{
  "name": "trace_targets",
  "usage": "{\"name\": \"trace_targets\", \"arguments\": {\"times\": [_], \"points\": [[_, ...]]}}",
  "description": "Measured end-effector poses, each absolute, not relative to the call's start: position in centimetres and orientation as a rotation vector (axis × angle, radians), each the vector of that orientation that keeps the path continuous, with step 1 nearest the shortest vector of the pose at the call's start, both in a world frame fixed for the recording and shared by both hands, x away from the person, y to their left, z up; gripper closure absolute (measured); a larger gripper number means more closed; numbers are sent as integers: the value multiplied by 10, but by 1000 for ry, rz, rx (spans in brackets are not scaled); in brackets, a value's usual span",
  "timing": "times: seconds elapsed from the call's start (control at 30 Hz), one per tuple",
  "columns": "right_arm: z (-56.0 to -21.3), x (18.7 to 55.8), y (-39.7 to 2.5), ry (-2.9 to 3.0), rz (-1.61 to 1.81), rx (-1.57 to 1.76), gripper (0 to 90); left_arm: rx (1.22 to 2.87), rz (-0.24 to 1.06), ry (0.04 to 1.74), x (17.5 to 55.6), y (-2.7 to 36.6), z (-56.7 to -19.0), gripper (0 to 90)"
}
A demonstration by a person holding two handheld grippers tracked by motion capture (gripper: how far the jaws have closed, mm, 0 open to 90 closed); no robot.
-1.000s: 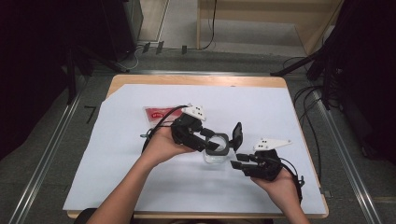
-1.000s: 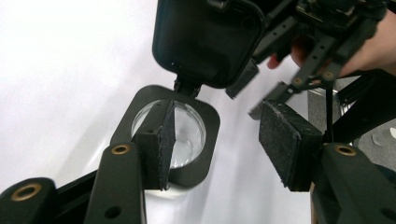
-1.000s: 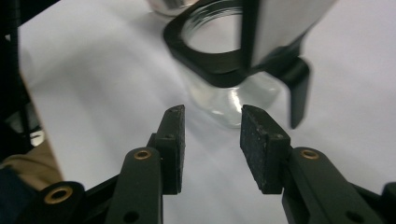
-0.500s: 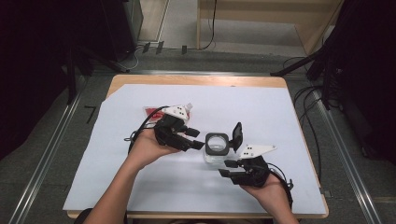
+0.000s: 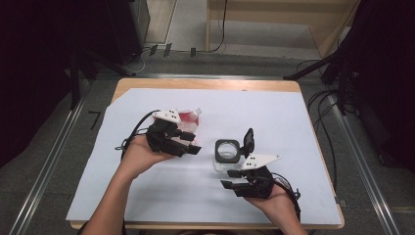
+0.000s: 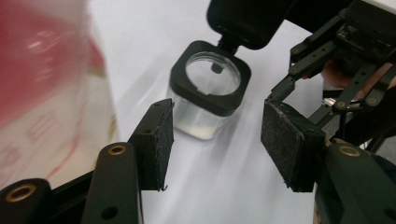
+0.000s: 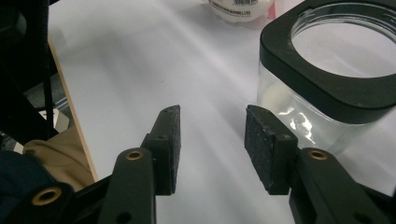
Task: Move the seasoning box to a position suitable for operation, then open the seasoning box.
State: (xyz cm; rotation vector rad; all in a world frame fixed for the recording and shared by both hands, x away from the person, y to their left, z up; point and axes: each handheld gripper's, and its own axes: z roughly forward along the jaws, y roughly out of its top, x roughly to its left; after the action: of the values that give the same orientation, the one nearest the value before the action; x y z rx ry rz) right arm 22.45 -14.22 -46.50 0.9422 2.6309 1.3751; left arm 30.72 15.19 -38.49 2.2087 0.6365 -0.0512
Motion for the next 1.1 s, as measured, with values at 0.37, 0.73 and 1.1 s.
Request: {"name": "trace_targets", "arguments": {"times": [0.37,0.73,1.1], "points": [[-469,228,-136,2667,1326,909,531,2194,-12,722,307,187,-382,453],[-469,228,-130,2685,1327,883,531,2167,33,793,303,212,-379,456],[-472,233,-121,2715,1325,849,529,2139,82,894,302,244,-382,471]]}}
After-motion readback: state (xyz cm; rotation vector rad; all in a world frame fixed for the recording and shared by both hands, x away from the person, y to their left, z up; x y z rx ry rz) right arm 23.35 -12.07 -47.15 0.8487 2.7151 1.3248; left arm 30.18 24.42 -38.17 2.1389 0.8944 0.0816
